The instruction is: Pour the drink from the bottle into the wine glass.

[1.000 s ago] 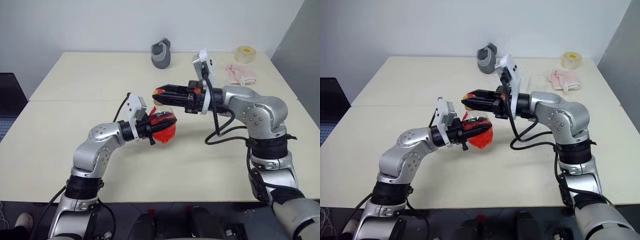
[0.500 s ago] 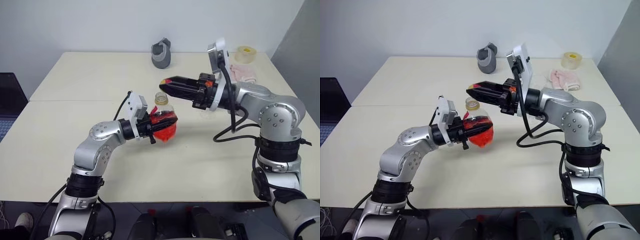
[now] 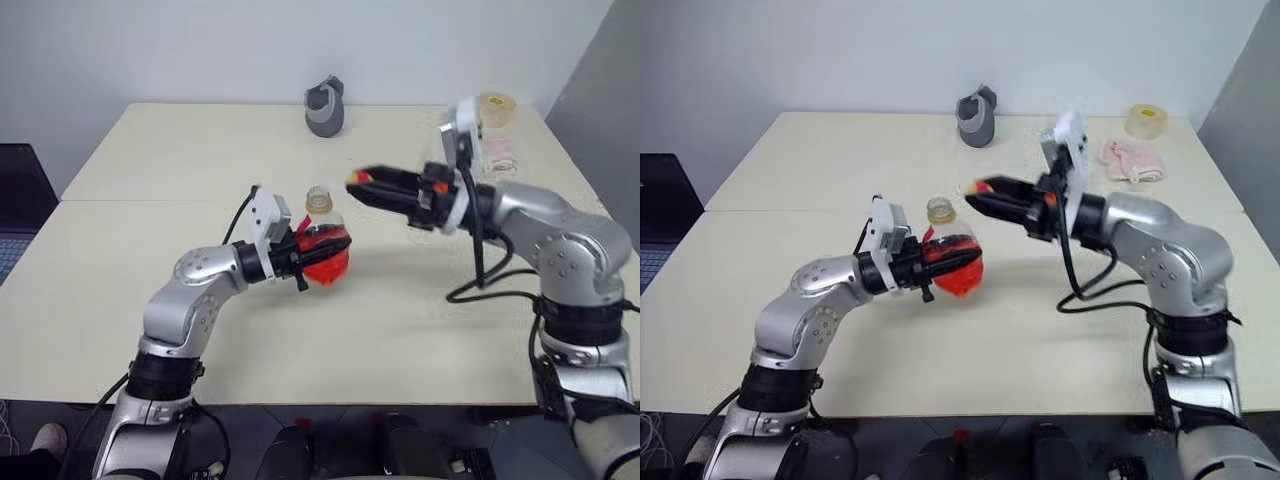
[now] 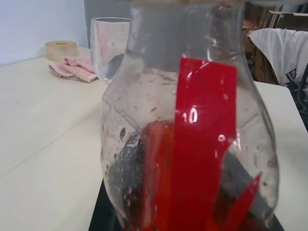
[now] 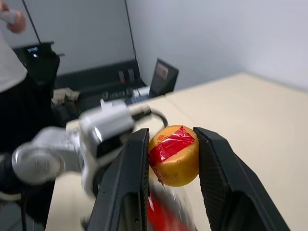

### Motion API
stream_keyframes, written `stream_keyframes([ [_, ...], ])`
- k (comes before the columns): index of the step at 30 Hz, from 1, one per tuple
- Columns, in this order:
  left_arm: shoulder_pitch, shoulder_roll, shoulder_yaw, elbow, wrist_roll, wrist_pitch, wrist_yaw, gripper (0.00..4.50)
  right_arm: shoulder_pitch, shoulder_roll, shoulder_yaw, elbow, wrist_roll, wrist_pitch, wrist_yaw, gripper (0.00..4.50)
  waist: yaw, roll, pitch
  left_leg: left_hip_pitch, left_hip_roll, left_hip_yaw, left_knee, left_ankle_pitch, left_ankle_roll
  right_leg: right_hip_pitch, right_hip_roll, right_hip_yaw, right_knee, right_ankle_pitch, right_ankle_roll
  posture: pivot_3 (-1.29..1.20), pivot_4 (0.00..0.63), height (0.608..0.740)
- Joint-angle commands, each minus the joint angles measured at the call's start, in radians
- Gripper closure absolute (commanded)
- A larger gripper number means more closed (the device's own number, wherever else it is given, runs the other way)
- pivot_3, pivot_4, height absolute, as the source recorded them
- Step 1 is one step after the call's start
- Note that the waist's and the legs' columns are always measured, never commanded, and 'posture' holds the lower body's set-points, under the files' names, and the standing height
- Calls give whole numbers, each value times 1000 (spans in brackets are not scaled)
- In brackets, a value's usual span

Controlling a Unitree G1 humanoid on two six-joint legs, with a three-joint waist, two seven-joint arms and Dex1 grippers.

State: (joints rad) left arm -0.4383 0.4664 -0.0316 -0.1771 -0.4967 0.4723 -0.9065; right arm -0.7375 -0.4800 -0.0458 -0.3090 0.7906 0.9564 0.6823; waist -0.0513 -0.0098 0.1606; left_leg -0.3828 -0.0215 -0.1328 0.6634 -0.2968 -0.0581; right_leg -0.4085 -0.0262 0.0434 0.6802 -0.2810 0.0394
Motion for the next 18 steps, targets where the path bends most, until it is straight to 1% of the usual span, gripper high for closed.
stream_keyframes([
  [1,44,10,32,-103,-27,-2,20,3514,122,-31,-73,-119,5,20,-87,3282,3,0,0,0,0,0,0,0,0,0,0,0,0,0,0,0,150,740],
  [3,68,6,38,-129,-34,8,46,3514,231,-38,-97,-176,-26,3,-143,3282,8,0,0,0,1,0,0,-1,2,1,0,0,0,0,0,0,150,740],
  [5,81,-4,40,-148,-39,16,74,3514,330,-10,-115,-210,-86,-38,-233,3282,11,0,0,0,0,0,1,-2,3,1,0,0,0,0,0,0,150,740],
  [7,89,-22,33,-160,-38,21,106,3514,425,28,-101,-203,-194,-117,-327,3282,12,0,0,1,0,1,1,-2,3,1,0,1,1,0,0,0,150,740],
  [9,93,-36,23,-169,-35,24,125,3514,486,73,-85,-173,-277,-191,-394,3282,14,0,0,2,0,1,1,-2,3,2,1,0,1,0,0,0,150,740],
  [13,79,-59,10,-163,-28,22,146,3514,526,169,-65,-97,-385,-294,-491,3282,12,0,0,2,-1,2,0,0,0,2,2,1,1,0,0,0,150,740],
  [18,50,-68,4,-140,-24,14,147,3514,547,243,-50,4,-473,-380,-552,3282,14,0,0,2,-1,2,0,0,0,2,2,1,1,0,0,0,150,740],
])
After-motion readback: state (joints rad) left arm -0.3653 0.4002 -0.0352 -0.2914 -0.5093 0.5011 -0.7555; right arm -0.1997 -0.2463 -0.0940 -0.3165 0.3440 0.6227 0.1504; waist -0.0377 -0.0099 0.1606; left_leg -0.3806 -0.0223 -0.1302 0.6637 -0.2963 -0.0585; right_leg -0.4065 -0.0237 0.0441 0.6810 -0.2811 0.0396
